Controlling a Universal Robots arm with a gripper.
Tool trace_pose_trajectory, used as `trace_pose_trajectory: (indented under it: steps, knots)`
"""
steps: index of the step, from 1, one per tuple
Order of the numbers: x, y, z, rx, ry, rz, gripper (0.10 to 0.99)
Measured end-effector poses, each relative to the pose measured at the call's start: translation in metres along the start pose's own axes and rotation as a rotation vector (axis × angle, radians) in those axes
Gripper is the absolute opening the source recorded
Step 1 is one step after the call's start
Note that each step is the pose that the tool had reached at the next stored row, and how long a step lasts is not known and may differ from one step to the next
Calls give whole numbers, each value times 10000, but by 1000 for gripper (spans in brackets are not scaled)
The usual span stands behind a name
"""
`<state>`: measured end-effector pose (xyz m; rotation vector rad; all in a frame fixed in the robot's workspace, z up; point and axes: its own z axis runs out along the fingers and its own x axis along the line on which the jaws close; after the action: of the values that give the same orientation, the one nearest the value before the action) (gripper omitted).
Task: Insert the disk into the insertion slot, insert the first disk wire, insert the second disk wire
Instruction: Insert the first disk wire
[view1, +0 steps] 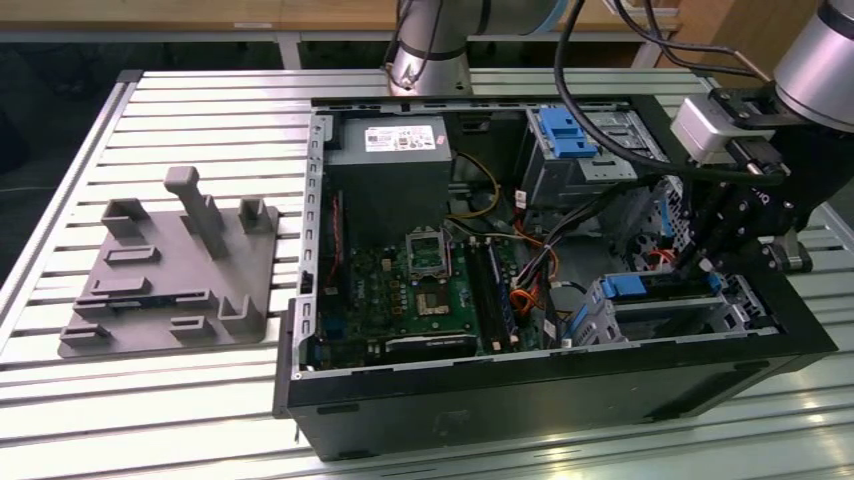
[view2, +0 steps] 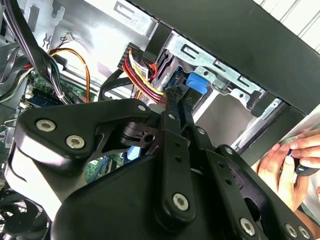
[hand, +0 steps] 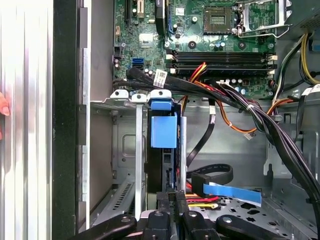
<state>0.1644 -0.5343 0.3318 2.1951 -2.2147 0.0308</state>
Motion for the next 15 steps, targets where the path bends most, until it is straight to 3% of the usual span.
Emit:
trace_pose_trajectory:
  steps: [10,11,12,14,15]
  knots:
    - [-2,1,56,-2,-12,1,176]
    - [-1,0,46,-1,-8,1,231]
    - [0,0,23,-1,-8,1,231]
    - [2,0,-61,0,-2,1,353]
    - [3,0,-106,1,-2,1,353]
